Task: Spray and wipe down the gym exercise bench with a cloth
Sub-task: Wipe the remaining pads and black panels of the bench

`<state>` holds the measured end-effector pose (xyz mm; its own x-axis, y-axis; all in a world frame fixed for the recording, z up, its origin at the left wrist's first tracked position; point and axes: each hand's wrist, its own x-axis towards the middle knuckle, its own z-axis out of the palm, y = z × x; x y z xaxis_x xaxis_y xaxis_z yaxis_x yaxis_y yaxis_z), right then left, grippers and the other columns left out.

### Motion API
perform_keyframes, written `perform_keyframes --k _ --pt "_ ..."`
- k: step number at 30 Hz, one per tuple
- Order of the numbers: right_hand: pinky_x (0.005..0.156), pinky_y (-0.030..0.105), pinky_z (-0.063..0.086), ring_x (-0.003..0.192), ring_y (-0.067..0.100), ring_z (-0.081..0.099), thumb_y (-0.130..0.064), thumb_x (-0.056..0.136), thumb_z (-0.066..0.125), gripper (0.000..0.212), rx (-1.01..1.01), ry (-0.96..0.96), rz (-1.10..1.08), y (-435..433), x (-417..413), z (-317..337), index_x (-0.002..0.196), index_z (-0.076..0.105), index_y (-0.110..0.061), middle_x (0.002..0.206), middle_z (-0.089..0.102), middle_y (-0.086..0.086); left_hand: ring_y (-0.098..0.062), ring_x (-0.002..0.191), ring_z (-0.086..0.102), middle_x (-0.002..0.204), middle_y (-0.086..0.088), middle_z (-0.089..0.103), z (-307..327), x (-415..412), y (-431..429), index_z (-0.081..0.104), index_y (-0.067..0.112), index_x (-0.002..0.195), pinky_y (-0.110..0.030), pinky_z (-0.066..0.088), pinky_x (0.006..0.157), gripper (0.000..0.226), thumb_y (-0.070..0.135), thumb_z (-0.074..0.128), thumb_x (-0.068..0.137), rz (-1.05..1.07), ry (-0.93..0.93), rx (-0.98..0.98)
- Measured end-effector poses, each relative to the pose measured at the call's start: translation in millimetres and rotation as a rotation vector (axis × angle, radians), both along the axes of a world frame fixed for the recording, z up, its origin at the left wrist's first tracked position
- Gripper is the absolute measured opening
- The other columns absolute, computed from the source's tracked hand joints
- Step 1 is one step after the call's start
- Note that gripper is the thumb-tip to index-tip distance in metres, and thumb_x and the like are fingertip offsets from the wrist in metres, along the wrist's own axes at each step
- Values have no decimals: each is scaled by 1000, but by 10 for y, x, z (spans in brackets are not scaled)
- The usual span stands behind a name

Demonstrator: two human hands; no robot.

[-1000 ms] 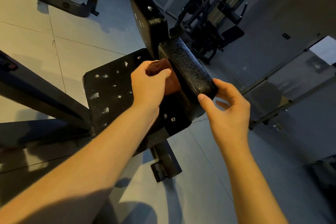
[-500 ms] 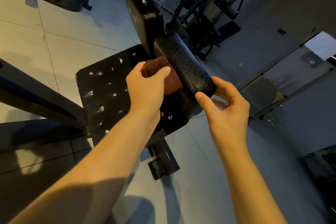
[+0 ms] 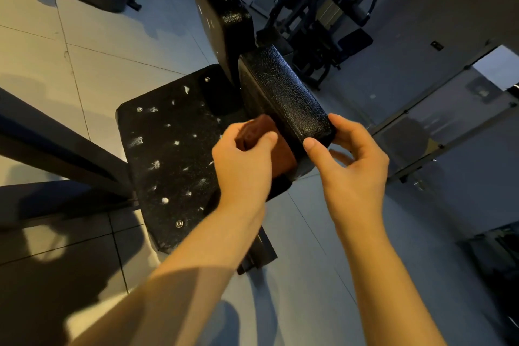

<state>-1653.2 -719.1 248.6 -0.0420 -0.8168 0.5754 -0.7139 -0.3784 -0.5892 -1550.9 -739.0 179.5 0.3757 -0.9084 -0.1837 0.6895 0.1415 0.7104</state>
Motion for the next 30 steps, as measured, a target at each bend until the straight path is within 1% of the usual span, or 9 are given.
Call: perform_keyframes --k 3,9,12,15,17,20,24,27,30 --pt "99 36 55 110 -1 64 -17 86 80 41 17 -31 -3 10 7 -10 124 69 -26 113 70 -17 -25 99 72 100 -6 75 -172 -118 -210 73 25 96 -50 60 91 18 10 76 87 -87 61 113" --pt "100 39 55 112 2 63 -18 86 80 40 24 -39 -8 10 19 -13 121 67 -32 114 69 -16 -39 106 67 107 -21 71 -321 -321 -224 70 12 94 -47 61 86 12 2 68 90 -269 48 231" --pt "100 35 54 112 1 63 -20 86 80 39 23 -30 2 14 14 -7 121 66 -33 113 68 -19 -31 100 71 102 -13 74 -147 -56 -292 74 17 97 -39 61 75 19 2 72 87 -179 129 160" --pt "97 30 55 109 -2 63 -18 87 79 38 2 -44 5 4 31 -15 119 66 -32 110 68 -20 -22 97 71 102 -6 74 -17 104 -288 73 23 98 -36 61 82 18 9 75 87 -26 94 42" --pt "97 31 55 108 -2 63 -16 86 79 36 4 -55 6 -3 40 -10 117 67 -32 108 69 -20 -19 97 71 100 -3 73 -52 -43 -211 71 24 98 -34 60 85 17 9 73 90 20 74 47" --pt "97 30 55 106 0 64 -14 86 80 34 19 -50 20 -27 43 23 113 67 -30 106 70 -17 -21 100 70 99 -2 73 -230 -425 -68 70 30 92 -36 58 86 24 6 68 93 -60 103 131" --pt "95 24 54 104 -4 63 -13 86 79 34 26 -46 30 -29 49 38 109 65 -35 104 69 -19 -24 96 69 94 -5 72 -300 -536 15 69 25 88 -22 52 67 23 2 68 93 -180 97 198" --pt "96 29 55 104 -4 63 -13 85 80 36 25 -59 41 -27 36 34 107 65 -37 103 68 -20 -24 94 72 96 -7 76 -116 -288 -21 75 21 96 -30 60 71 19 4 74 87 -89 184 126" --pt "98 36 55 105 -3 64 -14 85 80 35 16 -85 33 -40 45 8 110 66 -35 102 69 -22 -19 94 73 95 -2 75 0 -123 -37 75 27 94 -35 61 79 18 12 78 85 54 112 30"
